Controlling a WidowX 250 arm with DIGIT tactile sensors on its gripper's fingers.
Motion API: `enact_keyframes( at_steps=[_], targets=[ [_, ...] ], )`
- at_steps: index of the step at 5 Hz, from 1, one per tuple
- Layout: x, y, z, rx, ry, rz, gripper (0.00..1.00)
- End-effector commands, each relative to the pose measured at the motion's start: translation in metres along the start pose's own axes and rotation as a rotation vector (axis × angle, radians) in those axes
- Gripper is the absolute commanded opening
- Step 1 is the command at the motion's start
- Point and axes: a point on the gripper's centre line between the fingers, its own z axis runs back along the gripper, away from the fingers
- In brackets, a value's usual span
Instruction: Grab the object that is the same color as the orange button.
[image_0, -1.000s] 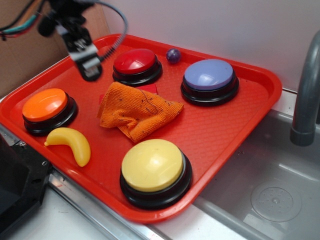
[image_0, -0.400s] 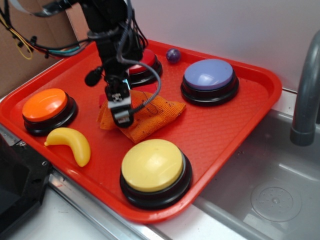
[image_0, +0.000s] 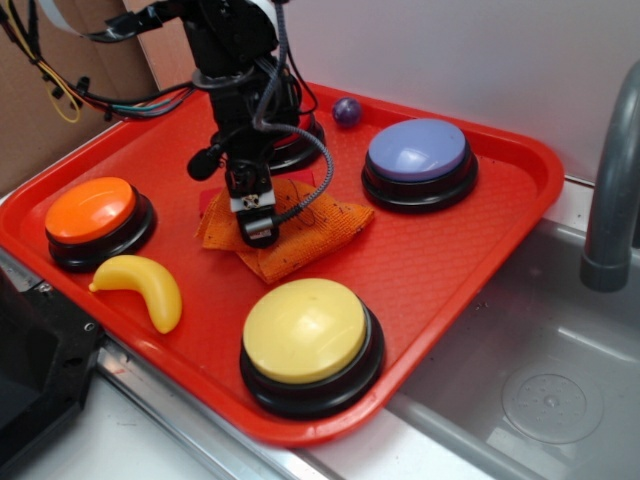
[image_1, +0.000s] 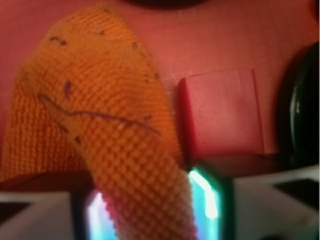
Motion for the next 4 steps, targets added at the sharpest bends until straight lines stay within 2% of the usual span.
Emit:
enact_keyframes(
  at_steps=[1, 2, 3, 4],
  targets=[
    [-0.003, 0.004, 0.041, 0.067, 0.033, 0.252, 0.0],
    [-0.004, 0.015, 0.079, 0.042, -0.026, 0.501, 0.0],
    [-0.007, 0.027, 0.112, 0.02, -0.066, 0.667, 0.0],
    [-0.014, 0.038, 0.151, 0.017, -0.176, 0.762, 0.0]
  ],
)
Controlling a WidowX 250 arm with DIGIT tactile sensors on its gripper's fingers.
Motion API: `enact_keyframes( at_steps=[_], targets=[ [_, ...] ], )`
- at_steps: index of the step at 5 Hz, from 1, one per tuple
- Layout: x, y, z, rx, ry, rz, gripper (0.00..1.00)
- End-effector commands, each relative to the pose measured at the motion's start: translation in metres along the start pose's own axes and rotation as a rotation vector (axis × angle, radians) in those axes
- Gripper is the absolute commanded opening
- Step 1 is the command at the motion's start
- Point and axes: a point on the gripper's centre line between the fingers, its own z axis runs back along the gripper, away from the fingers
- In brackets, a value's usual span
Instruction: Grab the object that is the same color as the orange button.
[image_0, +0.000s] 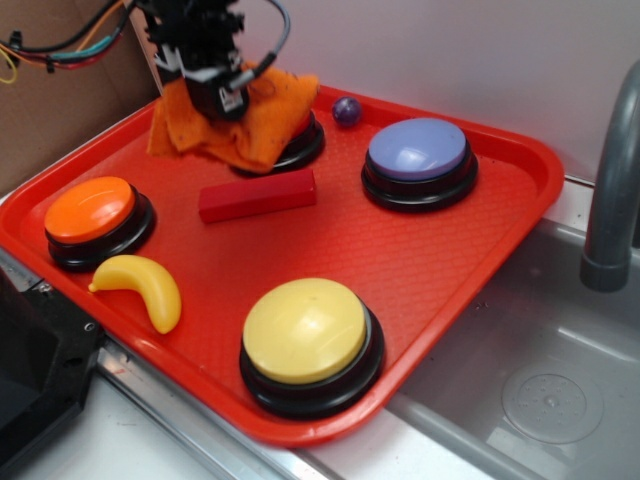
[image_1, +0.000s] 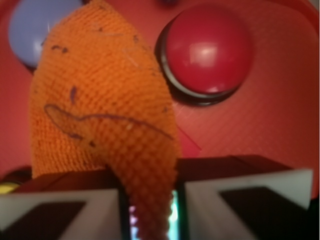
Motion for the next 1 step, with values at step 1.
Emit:
enact_keyframes(
  at_steps=[1],
  targets=[
    [0.0129, 0.0075, 0.0465, 0.006, -0.148, 0.118, 0.0]
  ],
)
